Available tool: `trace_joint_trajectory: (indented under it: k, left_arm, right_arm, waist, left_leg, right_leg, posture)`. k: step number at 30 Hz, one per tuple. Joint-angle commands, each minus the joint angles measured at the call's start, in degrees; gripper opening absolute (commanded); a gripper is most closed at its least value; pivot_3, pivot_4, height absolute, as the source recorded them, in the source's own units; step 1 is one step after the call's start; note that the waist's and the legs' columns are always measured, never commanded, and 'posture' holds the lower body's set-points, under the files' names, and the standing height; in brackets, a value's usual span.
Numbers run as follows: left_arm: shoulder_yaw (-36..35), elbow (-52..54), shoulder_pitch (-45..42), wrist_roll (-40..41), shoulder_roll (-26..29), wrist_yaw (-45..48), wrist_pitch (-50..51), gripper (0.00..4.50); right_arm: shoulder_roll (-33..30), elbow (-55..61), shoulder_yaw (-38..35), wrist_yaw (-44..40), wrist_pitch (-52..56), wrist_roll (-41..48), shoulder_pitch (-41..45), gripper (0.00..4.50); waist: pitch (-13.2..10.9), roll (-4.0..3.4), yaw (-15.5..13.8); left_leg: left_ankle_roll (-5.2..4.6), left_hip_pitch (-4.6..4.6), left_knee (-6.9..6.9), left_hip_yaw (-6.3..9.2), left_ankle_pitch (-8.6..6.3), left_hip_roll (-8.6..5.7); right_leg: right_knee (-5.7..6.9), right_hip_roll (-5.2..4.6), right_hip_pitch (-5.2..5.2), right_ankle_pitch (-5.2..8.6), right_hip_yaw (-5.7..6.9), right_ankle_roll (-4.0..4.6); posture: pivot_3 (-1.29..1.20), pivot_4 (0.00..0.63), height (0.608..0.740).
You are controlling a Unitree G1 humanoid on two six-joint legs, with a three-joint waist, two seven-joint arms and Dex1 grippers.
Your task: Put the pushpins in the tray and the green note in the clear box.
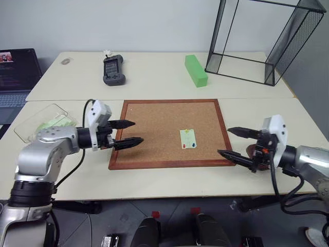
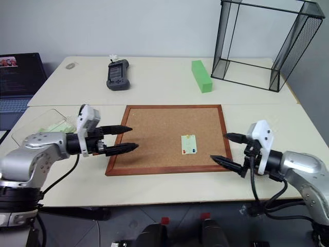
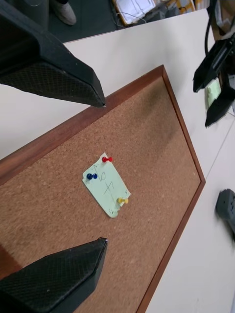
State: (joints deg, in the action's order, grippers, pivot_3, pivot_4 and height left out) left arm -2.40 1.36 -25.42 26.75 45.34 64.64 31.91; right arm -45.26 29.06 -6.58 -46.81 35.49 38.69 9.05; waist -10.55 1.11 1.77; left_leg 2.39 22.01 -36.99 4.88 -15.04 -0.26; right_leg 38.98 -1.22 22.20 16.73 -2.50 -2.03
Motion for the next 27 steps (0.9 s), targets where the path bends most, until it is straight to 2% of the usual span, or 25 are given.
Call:
trace_joint_trajectory:
  k: [1,5,12,22,27]
  left_arm:
    - [3.4,-1.9,-2.0,-3.1,-3.6,-0.2,-6.0,4.08]
    - [5.4,-5.4,-2.9,-6.3,-7.7,-2.5,-11.0,3.33]
    - [6.8,-9.8,-4.7,-9.2,-14.0,-6.7,-14.1,1.95]
    - [7.4,-11.2,-5.3,-10.7,-15.7,-7.7,-13.5,0.06]
    - [9.2,-14.7,-4.1,-13.4,-17.7,-9.9,-14.7,0.02]
  right_arm:
    - [3.1,-3.1,5.0,-0.3,-4.2,-4.8,4.5,4.50]
    - [6.2,-8.2,9.3,0.5,-8.1,-10.5,7.6,4.50]
    - [14.0,-16.3,12.4,4.4,-12.3,-16.6,11.6,4.50]
    - [18.8,-22.2,14.7,3.4,-15.1,-20.2,15.6,4.50]
    - [21.7,-28.0,16.9,3.0,-17.9,-22.9,18.4,4.50]
  waist:
    - [0.0,0.00,0.1]
    - [0.0,0.00,0.1]
    - [0.0,0.00,0.0]
    - [0.0,0.00,0.1]
    - [0.0,-0.01,0.2]
  left_leg:
    - [0.00,-0.02,0.00,-0.04,0.00,-0.01]
    - [0.00,-0.01,-0.01,-0.02,0.00,-0.03]
    - [0.00,0.02,-0.03,0.05,0.00,-0.02]
    - [0.01,0.03,-0.02,0.09,0.00,-0.03]
    - [0.01,0.01,-0.04,0.07,0.00,-0.05]
  right_leg:
    - [0.01,0.00,-0.01,0.00,-0.02,0.00]
    - [0.03,0.04,0.04,-0.01,0.00,0.00]
    - [0.05,-0.01,0.04,-0.02,0.01,0.01]
    - [0.08,0.00,0.06,-0.02,0.05,0.01]
    - [0.08,-0.01,0.05,-0.02,0.03,0.01]
  posture:
    - [0.00,0.150,0.740]
    - [0.00,0.150,0.740]
    - [0.00,0.150,0.740]
    - [0.00,0.150,0.740]
    - [0.00,0.150,0.740]
